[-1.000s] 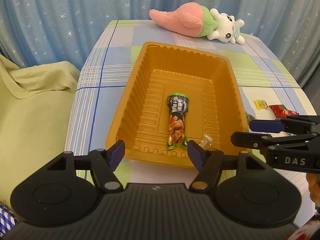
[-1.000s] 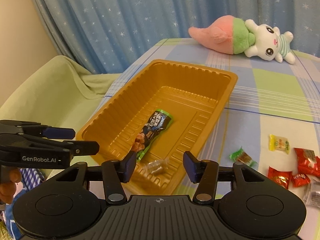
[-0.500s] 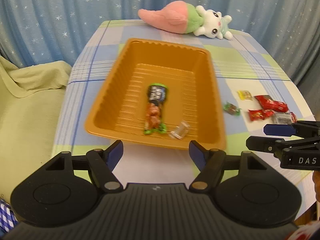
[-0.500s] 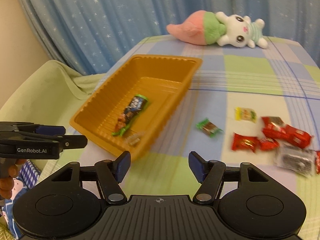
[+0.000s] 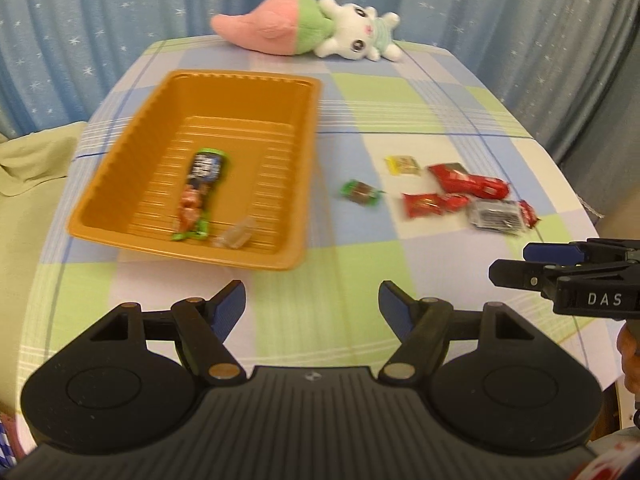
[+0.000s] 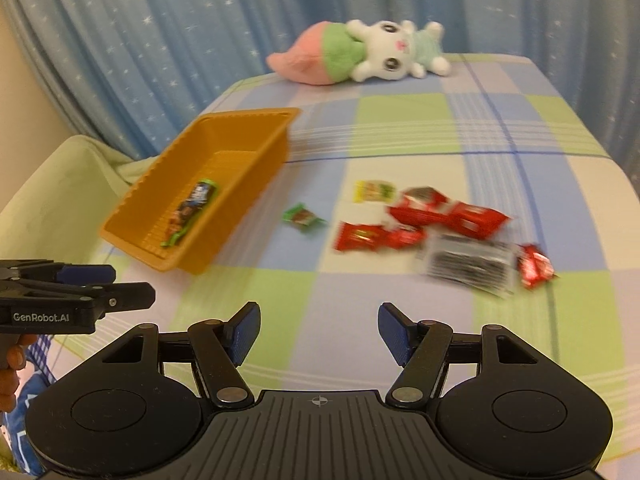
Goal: Organize snacks
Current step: 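Withdraw both grippers from the basket back toward the snack pile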
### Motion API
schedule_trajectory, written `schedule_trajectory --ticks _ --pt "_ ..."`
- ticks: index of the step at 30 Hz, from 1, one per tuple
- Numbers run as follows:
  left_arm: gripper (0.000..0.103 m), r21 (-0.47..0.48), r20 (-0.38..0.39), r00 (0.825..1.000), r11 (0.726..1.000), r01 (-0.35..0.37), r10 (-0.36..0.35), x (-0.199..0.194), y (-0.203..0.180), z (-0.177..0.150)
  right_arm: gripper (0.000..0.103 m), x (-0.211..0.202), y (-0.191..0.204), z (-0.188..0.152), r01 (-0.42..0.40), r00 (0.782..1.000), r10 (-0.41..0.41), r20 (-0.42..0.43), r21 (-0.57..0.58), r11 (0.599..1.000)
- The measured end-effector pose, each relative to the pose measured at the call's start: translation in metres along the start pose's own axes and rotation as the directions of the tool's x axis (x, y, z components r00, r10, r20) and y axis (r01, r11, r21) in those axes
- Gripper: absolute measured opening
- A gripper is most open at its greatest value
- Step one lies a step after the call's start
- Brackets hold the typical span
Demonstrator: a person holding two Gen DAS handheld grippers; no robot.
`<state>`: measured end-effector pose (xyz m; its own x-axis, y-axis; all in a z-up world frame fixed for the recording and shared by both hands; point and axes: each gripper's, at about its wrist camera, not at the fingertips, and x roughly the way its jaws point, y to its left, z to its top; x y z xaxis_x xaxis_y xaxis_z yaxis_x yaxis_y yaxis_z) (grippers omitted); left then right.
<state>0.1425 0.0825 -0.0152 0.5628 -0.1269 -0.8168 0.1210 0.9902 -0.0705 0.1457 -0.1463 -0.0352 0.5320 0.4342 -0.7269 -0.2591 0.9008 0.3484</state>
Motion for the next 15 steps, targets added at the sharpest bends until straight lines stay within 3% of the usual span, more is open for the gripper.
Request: schedule_trajectory --ticks 15 --pt "0.072 0.012 -0.017 1.0 1.0 -0.024 0.024 0.017 -0.064 -0.01 0.065 -0.032 -0.093 -0.019 0.107 0.994 -0.108 0.011 0.091 0.99"
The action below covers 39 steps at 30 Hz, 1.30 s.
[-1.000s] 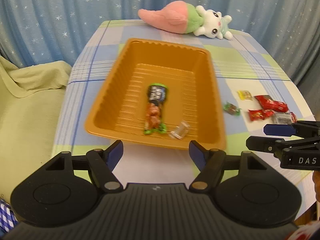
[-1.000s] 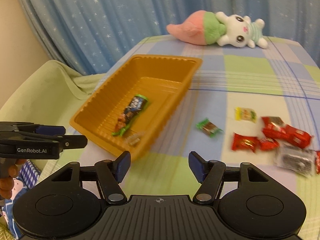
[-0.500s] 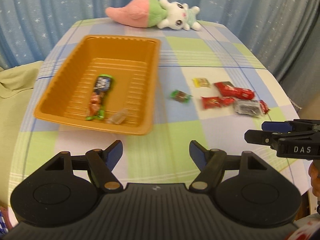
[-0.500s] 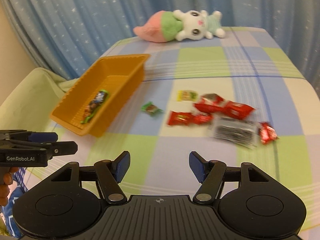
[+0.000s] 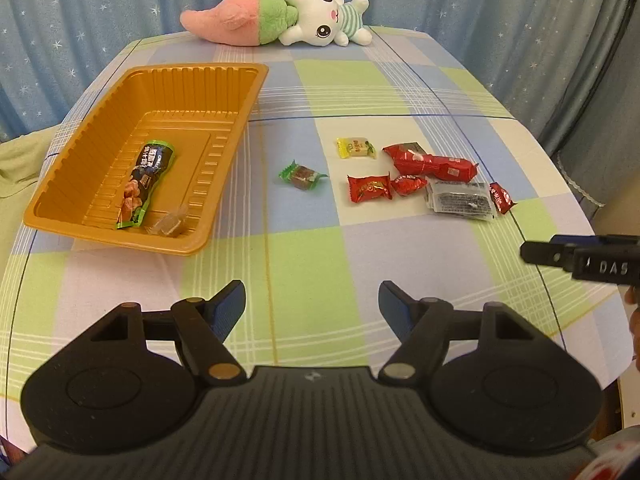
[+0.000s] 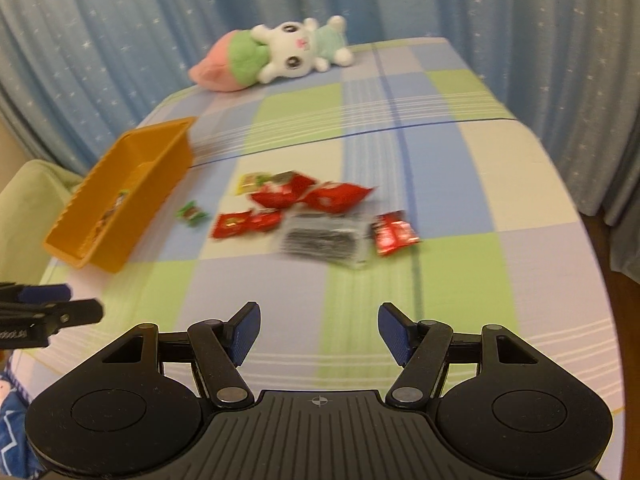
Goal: Organize snacks
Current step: 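Withdraw both grippers from the basket back toward the snack pile, then grasp a red wrapped candy with right while left moves to a green-wrapped candy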
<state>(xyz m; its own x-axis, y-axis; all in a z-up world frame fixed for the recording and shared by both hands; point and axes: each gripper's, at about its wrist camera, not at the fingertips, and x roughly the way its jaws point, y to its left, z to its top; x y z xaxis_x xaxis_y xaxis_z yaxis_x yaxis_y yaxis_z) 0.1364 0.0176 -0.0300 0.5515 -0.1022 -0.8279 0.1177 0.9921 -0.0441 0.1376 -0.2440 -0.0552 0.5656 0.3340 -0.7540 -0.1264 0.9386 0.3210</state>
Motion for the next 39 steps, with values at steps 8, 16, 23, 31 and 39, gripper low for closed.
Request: schedule_trajectory --ticks 8,16,23,31,39 --pt "0.072 -0.026 -0.016 0.999 0.999 -0.043 0.043 0.011 -0.013 -0.001 0.065 0.005 -0.033 0.008 0.046 0.998 -0.045 0.031 -0.005 0.999" --pt "0.071 -0.054 -0.023 0.997 0.995 -0.08 0.079 0.019 -0.018 -0.001 0.06 0.02 -0.043 0.023 0.062 0.996 -0.056 0.068 -0.09 0.994" --pt "0.071 -0.079 -0.036 0.994 0.991 -0.109 0.107 0.026 -0.019 0.001 0.042 0.043 -0.043 0.036 0.046 0.998 -0.038 0.053 -0.151 0.988" --pt "0.071 -0.087 -0.05 0.991 0.988 -0.13 0.126 0.034 -0.02 0.006 0.036 0.071 -0.04 0.044 0.047 0.999 -0.044 0.018 -0.208 0.977" --pt "0.071 -0.084 -0.052 0.99 0.987 -0.136 0.132 0.042 -0.022 0.014 0.035 0.085 -0.042 0.051 0.042 0.999 -0.041 0.01 -0.218 0.975"
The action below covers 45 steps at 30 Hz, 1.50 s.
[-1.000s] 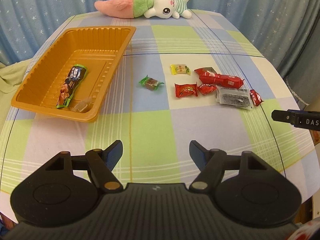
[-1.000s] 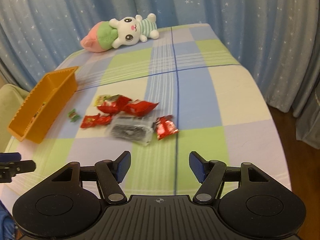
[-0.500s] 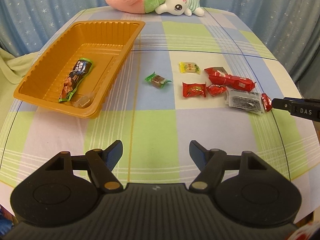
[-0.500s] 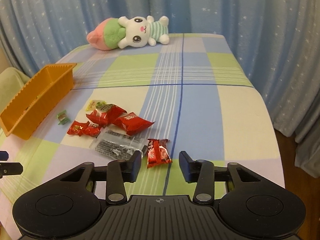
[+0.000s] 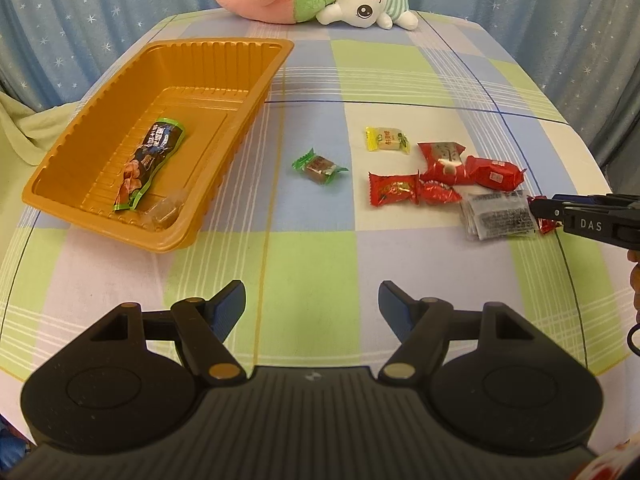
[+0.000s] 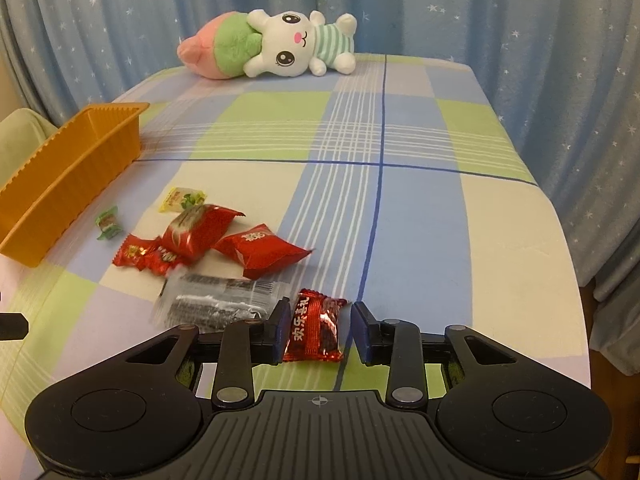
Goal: Organize snacks
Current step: 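Grasp a red wrapped candy with right while left moves to a green-wrapped candy, then close the left gripper on the green-wrapped candy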
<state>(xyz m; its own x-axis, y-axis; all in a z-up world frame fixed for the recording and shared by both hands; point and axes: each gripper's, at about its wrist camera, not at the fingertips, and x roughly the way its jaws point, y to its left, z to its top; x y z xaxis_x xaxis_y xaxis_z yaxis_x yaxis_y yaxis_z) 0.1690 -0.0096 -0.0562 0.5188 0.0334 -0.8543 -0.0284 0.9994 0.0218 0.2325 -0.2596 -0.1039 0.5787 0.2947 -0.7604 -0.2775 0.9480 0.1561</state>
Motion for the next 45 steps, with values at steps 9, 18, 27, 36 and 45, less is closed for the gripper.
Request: schedule_trajectory --ticks 9,18,27,36,45 --pt "0.071 0.007 0.006 1.0 1.0 0.0 0.0 0.01 -0.008 0.011 0.028 0.006 -0.001 -0.003 0.036 0.999 -0.036 -0.011 -0.024 0.999" --pt "0.063 -0.037 0.037 0.999 0.999 -0.035 0.036 0.026 -0.012 0.031 0.025 0.005 -0.008 -0.001 0.048 0.999 -0.048 -0.001 -0.017 0.999" --pt "0.054 -0.1 0.058 0.994 0.991 -0.087 0.093 0.051 -0.019 0.056 0.025 0.004 -0.023 0.011 0.054 0.998 -0.055 0.021 0.03 0.998" --pt "0.052 -0.112 0.042 0.989 0.984 -0.136 0.142 0.081 -0.025 0.074 0.025 0.006 -0.039 0.022 0.07 0.997 -0.073 0.033 0.079 0.994" --pt "0.042 -0.085 0.047 0.989 0.987 -0.133 0.137 0.102 -0.029 0.08 0.025 0.007 -0.051 0.024 0.085 0.996 -0.089 0.027 0.126 0.988"
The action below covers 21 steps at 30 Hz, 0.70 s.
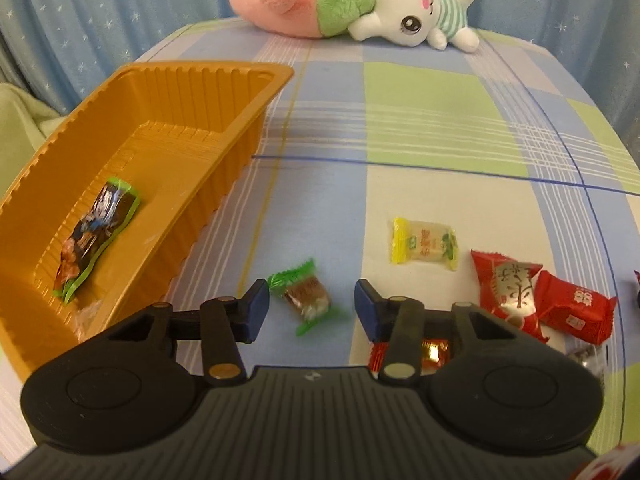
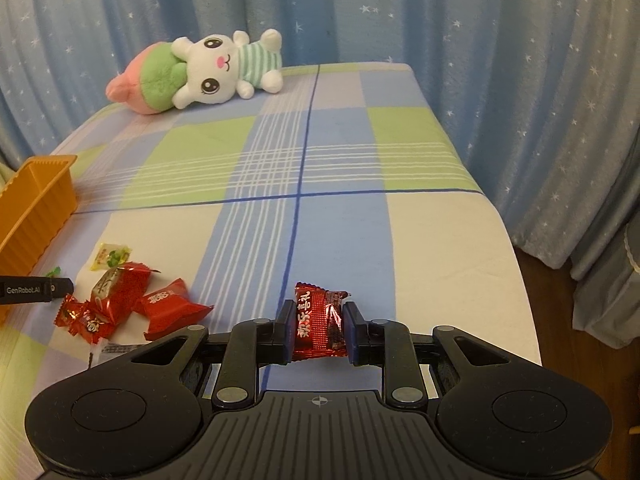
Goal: Organize snacks
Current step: 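Close the left gripper on the green-wrapped candy, then carry the green candy with left and the red candy with right to the basket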
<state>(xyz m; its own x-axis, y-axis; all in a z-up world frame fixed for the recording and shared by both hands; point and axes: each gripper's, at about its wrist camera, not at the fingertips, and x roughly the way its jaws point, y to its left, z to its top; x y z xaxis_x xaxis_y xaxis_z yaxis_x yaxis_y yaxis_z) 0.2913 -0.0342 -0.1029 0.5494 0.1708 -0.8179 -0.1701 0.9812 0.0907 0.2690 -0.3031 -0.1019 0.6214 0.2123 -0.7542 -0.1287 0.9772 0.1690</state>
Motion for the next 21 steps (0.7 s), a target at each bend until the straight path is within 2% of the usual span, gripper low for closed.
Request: schedule_trajectory --ticks 2,4,11,13,21 --pt "0.039 0.022 0.014 1.0 1.0 0.007 -0.007 0.001 -0.002 0.0 0.025 0.001 -0.001 0.0 0.003 1.0 -0.003 -0.003 0.004 1.0" --pt "0.033 0.04 0.021 1.0 0.999 0.02 -0.021 0.002 -0.002 0.0 0.025 0.002 -0.001 0.0 0.003 1.0 -0.003 -0.007 0.008 1.0" --pt "0.028 0.07 0.026 0.999 0.997 0.037 -0.039 -0.003 0.001 -0.006 0.025 0.0 -0.002 -0.002 0.003 1.0 -0.003 -0.013 0.023 1.0" --pt "0.018 0.08 0.026 0.998 0.996 0.05 -0.053 -0.004 0.002 -0.007 0.025 -0.001 -0.001 -0.003 0.003 1.0 -0.003 -0.014 0.023 1.0" --pt "0.018 0.101 0.035 0.998 0.993 0.058 -0.061 -0.011 0.003 -0.009 0.025 -0.009 0.005 -0.004 -0.008 1.0 0.008 0.0 0.012 1.0"
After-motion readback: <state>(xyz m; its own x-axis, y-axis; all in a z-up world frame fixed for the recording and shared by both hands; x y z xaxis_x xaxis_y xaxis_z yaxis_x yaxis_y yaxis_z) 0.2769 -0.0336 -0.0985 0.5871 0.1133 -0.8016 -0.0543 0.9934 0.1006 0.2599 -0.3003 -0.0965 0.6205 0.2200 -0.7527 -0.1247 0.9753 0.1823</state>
